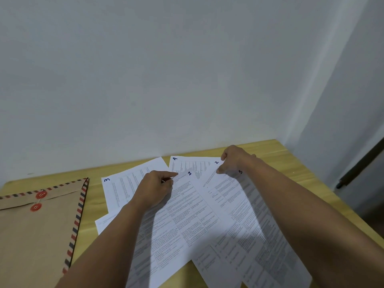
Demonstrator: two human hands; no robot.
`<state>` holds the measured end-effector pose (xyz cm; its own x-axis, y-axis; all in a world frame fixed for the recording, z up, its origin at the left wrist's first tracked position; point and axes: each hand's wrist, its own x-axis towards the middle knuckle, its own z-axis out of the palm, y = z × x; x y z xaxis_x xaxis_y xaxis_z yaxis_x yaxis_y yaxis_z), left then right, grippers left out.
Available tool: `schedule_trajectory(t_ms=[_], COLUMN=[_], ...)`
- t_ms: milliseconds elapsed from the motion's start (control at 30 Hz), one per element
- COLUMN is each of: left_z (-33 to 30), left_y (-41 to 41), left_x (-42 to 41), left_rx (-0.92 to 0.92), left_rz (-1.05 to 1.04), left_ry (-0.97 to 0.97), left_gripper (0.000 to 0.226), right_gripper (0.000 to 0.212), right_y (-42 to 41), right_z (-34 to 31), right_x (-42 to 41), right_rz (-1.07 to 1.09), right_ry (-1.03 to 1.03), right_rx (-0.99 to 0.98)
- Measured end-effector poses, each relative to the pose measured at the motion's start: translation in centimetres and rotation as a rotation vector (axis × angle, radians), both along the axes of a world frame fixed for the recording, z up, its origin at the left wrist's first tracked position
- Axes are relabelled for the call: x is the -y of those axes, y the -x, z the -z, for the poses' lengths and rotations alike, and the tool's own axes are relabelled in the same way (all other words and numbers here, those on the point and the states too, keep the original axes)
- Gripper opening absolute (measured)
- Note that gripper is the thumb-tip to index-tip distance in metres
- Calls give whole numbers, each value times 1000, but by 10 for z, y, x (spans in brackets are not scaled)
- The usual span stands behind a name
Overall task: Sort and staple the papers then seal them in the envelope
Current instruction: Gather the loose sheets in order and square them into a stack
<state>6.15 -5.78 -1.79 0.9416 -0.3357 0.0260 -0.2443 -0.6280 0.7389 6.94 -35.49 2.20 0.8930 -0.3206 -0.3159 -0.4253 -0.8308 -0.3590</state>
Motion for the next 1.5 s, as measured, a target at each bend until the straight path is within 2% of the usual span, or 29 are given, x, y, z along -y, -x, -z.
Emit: schedule_trajectory(t_ms=[233, 300, 333, 367, 433, 467, 533, 567, 633, 733, 867, 967, 1133, 1500], left_z=[5, 5, 5, 5, 5, 6, 8, 9, 9, 6, -6, -25, -75, -201], left_y=[-1, -1, -1, -1, -1, -1, -1, -1, -1, 1, 6, 14, 36, 101], left_x=[-1, -1, 0, 0, -1, -1, -1, -2, -1, 1, 1, -1, -11, -44], left_rx=[0, 1, 2, 4, 9, 8, -2, -3, 4, 14, 43, 90, 212, 475], left_rz=[-12, -14, -17, -22, -27, -26, -26, -29, -36, -42, -64, -90, -102, -126], left_ry=[12, 14, 15, 16, 14, 17, 31, 32, 30, 26, 47, 76, 128, 236], left_gripper=[31, 31, 30, 30, 30, 30, 29, 29, 29, 28, 28, 27, 25, 13], right_gripper=[56, 36, 37, 51, 56, 48, 21, 17, 24, 20, 20, 21, 12, 21], right_y=[-4, -4, -4, -2, -5, -7, -9, -9, -6, -3, 10, 23, 54, 116], right_z=[-4, -3, -1, -2, 5, 8, 13, 12, 4, -12, -44, -74, -131, -234], right_x=[0, 3, 4, 4, 8, 10, 12, 12, 6, 2, -3, -5, -13, -52], right_rz=[-32, -32, -28, -25, -24, -12, 41, 60, 80, 90, 55, 34, 18, -44], right_ry=[-116, -156, -176, -193, -212, -227, -208, -214, -226, -215, -199, -181, -265, -438], right_rx=[-27, -4, -1, 11, 90, 126, 231, 283, 380, 508, 585, 650, 783, 1098])
